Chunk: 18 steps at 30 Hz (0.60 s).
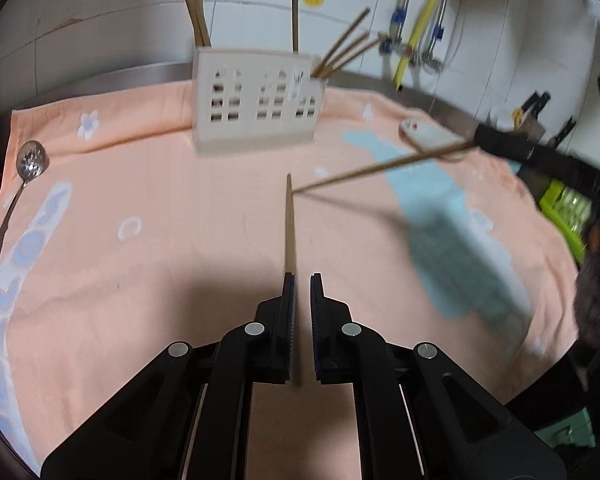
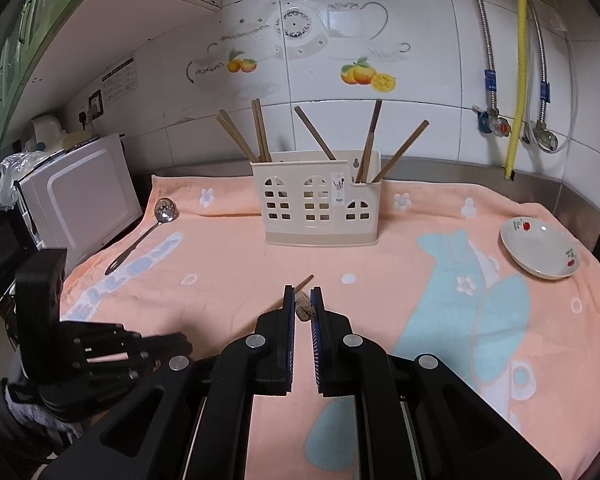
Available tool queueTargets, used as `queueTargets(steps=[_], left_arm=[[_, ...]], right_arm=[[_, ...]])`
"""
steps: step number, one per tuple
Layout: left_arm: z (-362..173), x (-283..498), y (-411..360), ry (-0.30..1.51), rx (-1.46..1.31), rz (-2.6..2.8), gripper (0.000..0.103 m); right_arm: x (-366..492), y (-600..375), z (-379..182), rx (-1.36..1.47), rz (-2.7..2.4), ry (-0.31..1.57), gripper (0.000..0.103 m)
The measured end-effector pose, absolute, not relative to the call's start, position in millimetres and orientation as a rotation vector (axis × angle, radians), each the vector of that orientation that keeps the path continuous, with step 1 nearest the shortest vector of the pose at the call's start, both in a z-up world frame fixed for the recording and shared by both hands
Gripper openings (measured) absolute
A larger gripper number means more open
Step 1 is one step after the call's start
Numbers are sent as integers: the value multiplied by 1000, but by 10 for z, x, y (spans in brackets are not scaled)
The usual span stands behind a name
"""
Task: Organize utensils
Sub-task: 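Lift the left tool's chopstick toward the holder while the right tool carries its chopstick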
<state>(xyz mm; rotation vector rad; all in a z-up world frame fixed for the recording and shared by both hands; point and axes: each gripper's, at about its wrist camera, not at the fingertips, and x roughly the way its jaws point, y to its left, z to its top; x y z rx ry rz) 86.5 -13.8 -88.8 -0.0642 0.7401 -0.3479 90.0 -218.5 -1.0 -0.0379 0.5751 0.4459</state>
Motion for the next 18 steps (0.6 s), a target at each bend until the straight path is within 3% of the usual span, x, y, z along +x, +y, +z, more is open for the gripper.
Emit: queueTargets(steps=[1, 5, 9, 13, 15, 18], left_arm=[[-932, 862, -151, 753, -51, -348, 10], [-1057, 871, -177, 785, -29, -334, 29], [-1113, 883, -193, 798, -21, -335, 30], [-1157, 890, -228, 815, -7, -342, 28], [-1180, 905, -248, 827, 5, -342, 14], [-1227, 919, -285, 841, 24, -336, 8]], right_arm=[[894, -2189, -13, -37, 444, 575, 8], [870, -2190, -24, -42, 437, 569, 8], [859, -2188, -33, -43, 435, 566, 8], [852, -2185, -42, -45, 433, 562, 8], [848, -2185, -48, -49, 432, 560, 8], [843, -2174, -46, -53, 431, 556, 8]])
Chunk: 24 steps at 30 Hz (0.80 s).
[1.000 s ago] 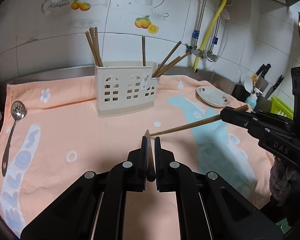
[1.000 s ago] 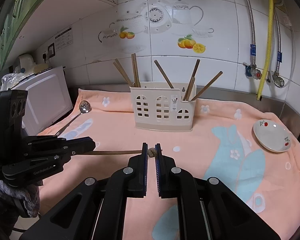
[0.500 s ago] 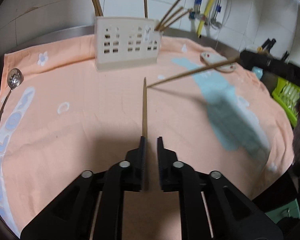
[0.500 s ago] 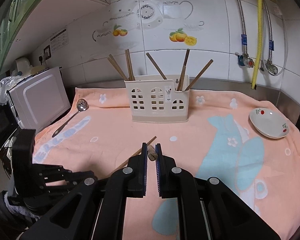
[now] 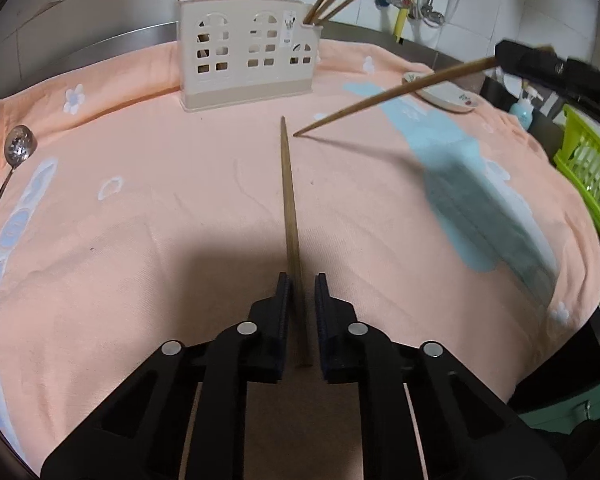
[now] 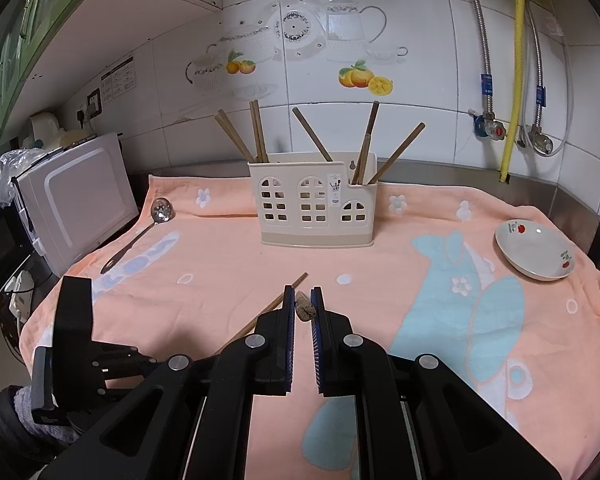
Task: Organize utensils
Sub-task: 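Lift the left tool's chopstick toward the holder while the right tool carries its chopstick, then raise both held chopsticks above the white holder, tips pointing down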
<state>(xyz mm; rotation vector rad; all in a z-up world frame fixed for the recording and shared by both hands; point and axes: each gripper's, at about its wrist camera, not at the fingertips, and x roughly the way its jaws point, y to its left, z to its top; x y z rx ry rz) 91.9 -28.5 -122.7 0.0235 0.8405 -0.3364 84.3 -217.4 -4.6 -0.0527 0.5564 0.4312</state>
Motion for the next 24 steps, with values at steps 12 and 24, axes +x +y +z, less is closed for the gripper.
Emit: queueTargets(steps=[12, 24], left_arm=[[-546, 952, -14, 688, -56, -337, 5], [-64, 1205, 74, 590, -25, -328, 5]], right_arm=[[1021, -2134, 291, -58, 484, 521, 4], [1009, -2062, -204, -94, 485, 665, 6]])
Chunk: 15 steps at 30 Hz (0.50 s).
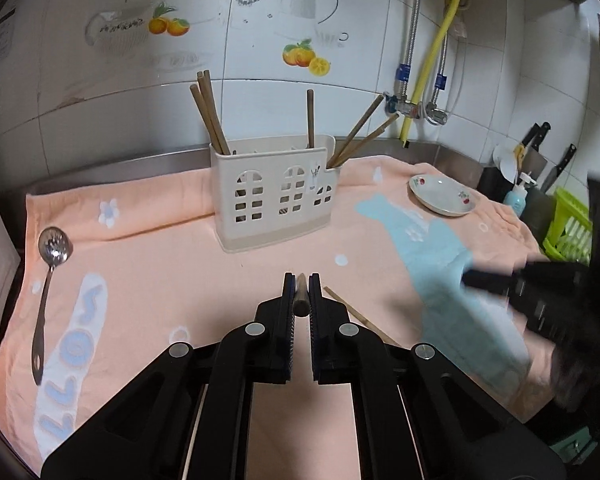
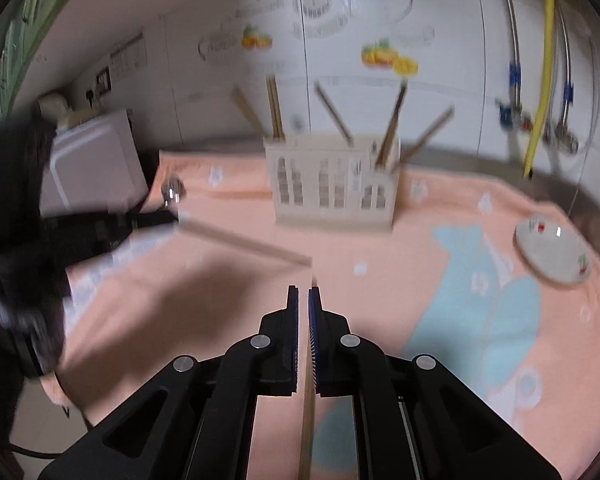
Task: Organize utensils
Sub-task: 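Raise both held chopsticks above the white holder, tips pointing down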
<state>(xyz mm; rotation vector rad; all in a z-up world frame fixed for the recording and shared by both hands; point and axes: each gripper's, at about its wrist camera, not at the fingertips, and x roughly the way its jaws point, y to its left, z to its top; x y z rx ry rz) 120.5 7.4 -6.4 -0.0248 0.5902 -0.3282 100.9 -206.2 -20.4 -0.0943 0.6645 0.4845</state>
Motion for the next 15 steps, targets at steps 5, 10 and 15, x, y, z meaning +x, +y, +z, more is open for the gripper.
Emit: queueTargets(steps=[5, 10, 15], left_arm=[[-57, 1242, 99, 592, -22, -330, 5], [-57, 1250, 104, 592, -23, -325, 5], [-64, 1253, 112, 593, -22, -325, 5]], right_arm=[[886, -2108, -714, -71, 463, 779, 6], [738, -2075, -1051, -107, 443, 832, 6], [603, -2078, -1126, -131, 424, 806, 7]])
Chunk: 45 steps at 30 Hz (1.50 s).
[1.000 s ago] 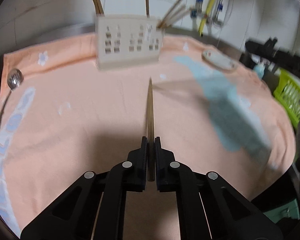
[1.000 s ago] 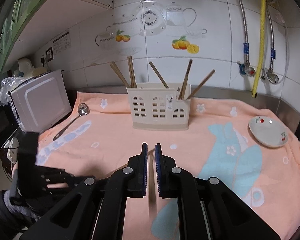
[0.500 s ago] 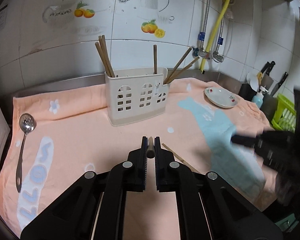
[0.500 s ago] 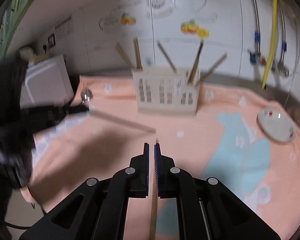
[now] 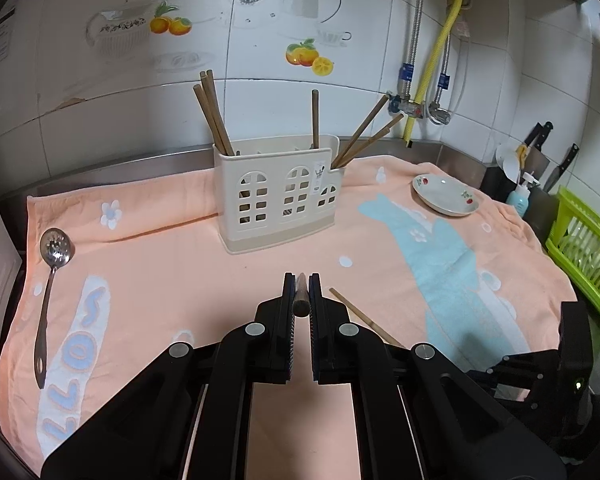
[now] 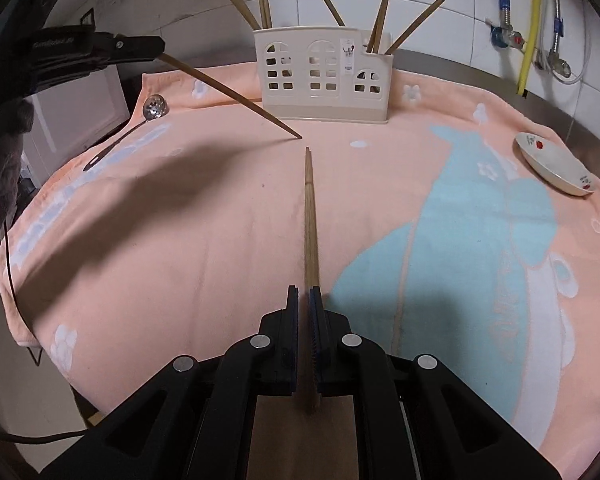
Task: Organize utensils
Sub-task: 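Raise both held chopsticks above the white holder, tips pointing down, then lower the left tool's chopstick into the holder while the right tool drops its chopstick in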
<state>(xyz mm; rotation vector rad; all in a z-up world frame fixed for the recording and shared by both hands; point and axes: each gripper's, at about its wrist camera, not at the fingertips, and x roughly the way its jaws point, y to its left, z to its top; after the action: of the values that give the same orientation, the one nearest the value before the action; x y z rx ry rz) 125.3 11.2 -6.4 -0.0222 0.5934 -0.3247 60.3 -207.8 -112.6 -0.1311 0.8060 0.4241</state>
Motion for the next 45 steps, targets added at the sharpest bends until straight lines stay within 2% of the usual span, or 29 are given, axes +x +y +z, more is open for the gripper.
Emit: queueTargets(steps=[14, 18, 24, 31, 38, 45], left_arm=[[-81, 1245, 102, 598, -21, -332, 5], [-95, 1254, 101, 601, -21, -335, 5], [-26, 1298, 148, 582, -47, -338, 5], [257, 1524, 156, 562, -46, -359, 5], [565, 1882, 116, 561, -41, -372, 5], [1095, 2045, 44, 454, -15, -366, 5]], right_arm=[[502, -2129, -1183, -133, 398, 820, 10], [517, -2155, -1130, -122, 396, 814, 7], [642, -2202, -578, -92, 417, 692, 7], [1006, -2102, 333, -130, 467, 510, 7], [1564, -1969, 917, -162, 495, 471, 7], [1881, -1945, 1360, -184, 481, 408, 7]])
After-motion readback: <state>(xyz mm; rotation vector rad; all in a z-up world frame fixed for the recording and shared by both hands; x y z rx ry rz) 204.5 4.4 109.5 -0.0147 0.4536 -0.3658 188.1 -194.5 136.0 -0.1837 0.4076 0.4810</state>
